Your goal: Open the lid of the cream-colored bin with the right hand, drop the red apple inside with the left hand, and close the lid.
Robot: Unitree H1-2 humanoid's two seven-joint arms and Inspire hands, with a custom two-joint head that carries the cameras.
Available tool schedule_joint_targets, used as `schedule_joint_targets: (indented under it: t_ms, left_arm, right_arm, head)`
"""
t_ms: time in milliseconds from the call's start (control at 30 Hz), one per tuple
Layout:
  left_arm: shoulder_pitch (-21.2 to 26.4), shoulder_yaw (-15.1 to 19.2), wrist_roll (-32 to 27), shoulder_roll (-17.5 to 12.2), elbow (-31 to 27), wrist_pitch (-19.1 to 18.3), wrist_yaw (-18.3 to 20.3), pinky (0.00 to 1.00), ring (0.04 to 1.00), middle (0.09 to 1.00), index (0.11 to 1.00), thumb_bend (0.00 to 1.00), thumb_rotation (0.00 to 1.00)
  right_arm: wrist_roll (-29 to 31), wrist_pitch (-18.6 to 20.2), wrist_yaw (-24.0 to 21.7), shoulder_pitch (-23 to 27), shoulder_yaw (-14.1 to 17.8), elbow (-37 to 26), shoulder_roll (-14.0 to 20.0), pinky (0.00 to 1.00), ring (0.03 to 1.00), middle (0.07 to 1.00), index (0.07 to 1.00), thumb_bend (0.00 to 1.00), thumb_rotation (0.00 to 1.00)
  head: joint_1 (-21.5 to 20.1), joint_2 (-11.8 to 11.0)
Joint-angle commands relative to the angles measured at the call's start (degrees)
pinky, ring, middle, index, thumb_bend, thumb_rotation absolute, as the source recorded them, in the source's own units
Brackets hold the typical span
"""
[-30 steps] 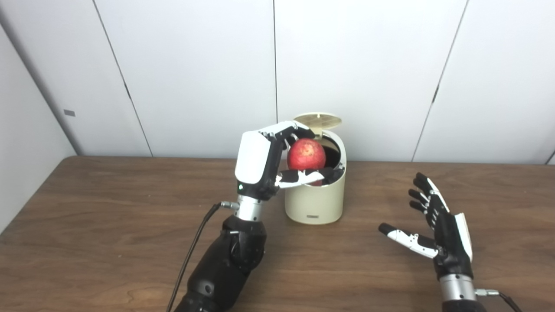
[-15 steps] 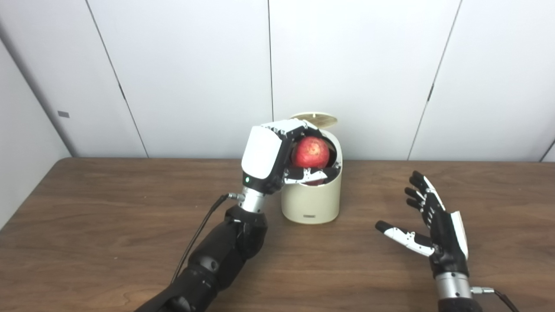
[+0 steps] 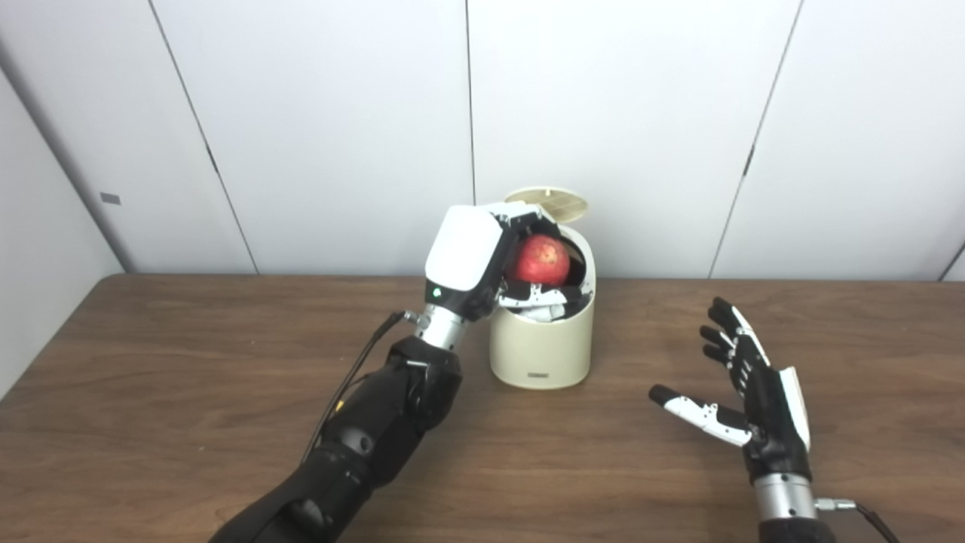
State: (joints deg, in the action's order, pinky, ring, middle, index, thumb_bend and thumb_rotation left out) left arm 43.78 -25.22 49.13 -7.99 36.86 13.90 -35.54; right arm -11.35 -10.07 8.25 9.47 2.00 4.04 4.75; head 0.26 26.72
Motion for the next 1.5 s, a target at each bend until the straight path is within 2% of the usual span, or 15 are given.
schedule_joint_targets:
  t_ms: [0,367,567,700,767,800,867,933,1033,1233,1267,1367,1400,1433,1467]
  left_arm:
    - [0.87,0.6,0.22,-0.65,-2.17,-2.97,2.66,0.52,0.676,0.75,0.689,0.84,0.07]
    - [-0.28,1.0,-0.07,-1.21,-5.73,-3.69,6.04,0.56,0.721,0.769,0.726,0.86,0.09]
    - [-1.81,1.93,-0.99,-0.99,-8.68,-3.14,7.57,0.55,0.69,0.757,0.717,0.85,0.08]
    - [-3.13,3.13,-2.97,-0.55,-9.82,0.98,5.59,0.5,0.604,0.692,0.679,0.82,0.04]
    - [-4.87,4.67,-6.72,-0.19,-11.43,5.23,5.18,0.47,0.546,0.608,0.631,0.74,0.01]
    - [-5.59,5.41,-8.35,0.02,-12.12,6.8,5.42,0.44,0.506,0.537,0.579,0.63,0.01]
    - [-7.62,7.26,-12.72,0.58,-14.69,9.04,7.28,0.4,0.454,0.469,0.537,0.54,0.0]
    - [-9.97,9.06,-17.49,0.98,-17.58,10.69,9.79,0.38,0.43,0.457,0.524,0.52,0.0]
    - [-12.19,10.16,-19.39,0.17,-18.92,12.81,10.28,0.4,0.436,0.494,0.512,0.5,0.0]
    - [-14.77,8.75,-19.03,-2.3,-18.72,13.01,5.2,0.42,0.449,0.505,0.495,0.5,0.0]
    - [-15.35,8.6,-21.33,-2.64,-19.06,13.01,5.56,0.42,0.448,0.505,0.495,0.5,0.0]
    - [-17.37,9.37,-31.98,-2.85,-21.11,13.02,10.3,0.45,0.454,0.515,0.494,0.5,0.0]
    - [-18.04,10.04,-35.78,-2.69,-21.85,13.02,12.77,0.47,0.513,0.516,0.49,0.51,0.0]
    - [-18.98,11.12,-40.6,-2.58,-22.76,12.95,16.02,0.5,0.588,0.583,0.492,0.51,0.02]
    - [-20.03,12.15,-44.92,-2.71,-23.93,11.95,19.1,0.5,0.602,0.607,0.494,0.51,0.03]
  right_arm:
    - [0.72,-2.72,-0.08,1.56,0.01,-1.51,0.1,0.83,0.854,0.906,0.904,0.76,0.24]
    - [-0.37,-2.11,-0.05,1.69,-0.57,-2.56,-0.11,0.78,0.839,0.901,0.902,0.76,0.24]
    - [-0.46,-2.02,-0.05,1.67,-0.77,-2.71,-0.1,0.78,0.835,0.9,0.903,0.76,0.23]
    - [-0.59,-2.05,-0.03,1.61,-0.82,-2.71,-0.02,0.79,0.838,0.9,0.901,0.77,0.23]
    - [-0.46,-1.59,-0.16,1.48,-0.79,-3.03,-0.03,0.79,0.837,0.902,0.902,0.77,0.25]
    - [-0.28,-1.52,-0.24,1.47,-0.76,-3.07,-0.02,0.79,0.84,0.903,0.903,0.76,0.24]
    - [-0.06,-1.61,-0.35,1.49,-0.71,-2.98,0.08,0.8,0.841,0.904,0.904,0.76,0.24]
    - [0.12,-2.44,-0.38,1.74,-0.63,-1.9,0.39,0.8,0.843,0.904,0.907,0.76,0.23]
    - [-0.17,-2.88,-0.2,1.92,-0.65,-1.21,0.58,0.78,0.836,0.898,0.905,0.77,0.24]
    - [-0.04,-2.55,-0.49,1.63,-0.69,-1.6,0.72,0.78,0.837,0.896,0.902,0.77,0.25]
    - [0.05,-2.51,-0.57,1.62,-0.64,-1.55,0.81,0.78,0.837,0.895,0.903,0.77,0.25]
    - [0.53,-3.01,-0.77,1.64,-0.52,-1.26,0.99,0.77,0.837,0.895,0.902,0.77,0.22]
    - [0.69,-3.1,-0.83,1.61,-0.47,-1.22,1.02,0.78,0.838,0.896,0.902,0.76,0.22]
    - [0.67,-3.02,-0.88,1.55,-0.47,-1.33,1.05,0.78,0.838,0.896,0.901,0.76,0.21]
    - [0.73,-3.05,-0.96,1.57,-0.45,-1.27,1.15,0.78,0.838,0.895,0.901,0.76,0.21]
  head:
    - [0.17,0.11]
    - [0.2,0.22]
    - [0.27,0.36]
    - [0.44,0.43]
    - [0.54,0.41]
    - [0.63,0.45]
    - [0.86,0.5]
    - [1.12,0.41]
    - [1.27,0.33]
    - [1.79,0.31]
    - [1.87,0.29]
    - [2.12,0.25]
    - [2.25,0.22]
    - [2.28,0.19]
    - [2.5,0.21]
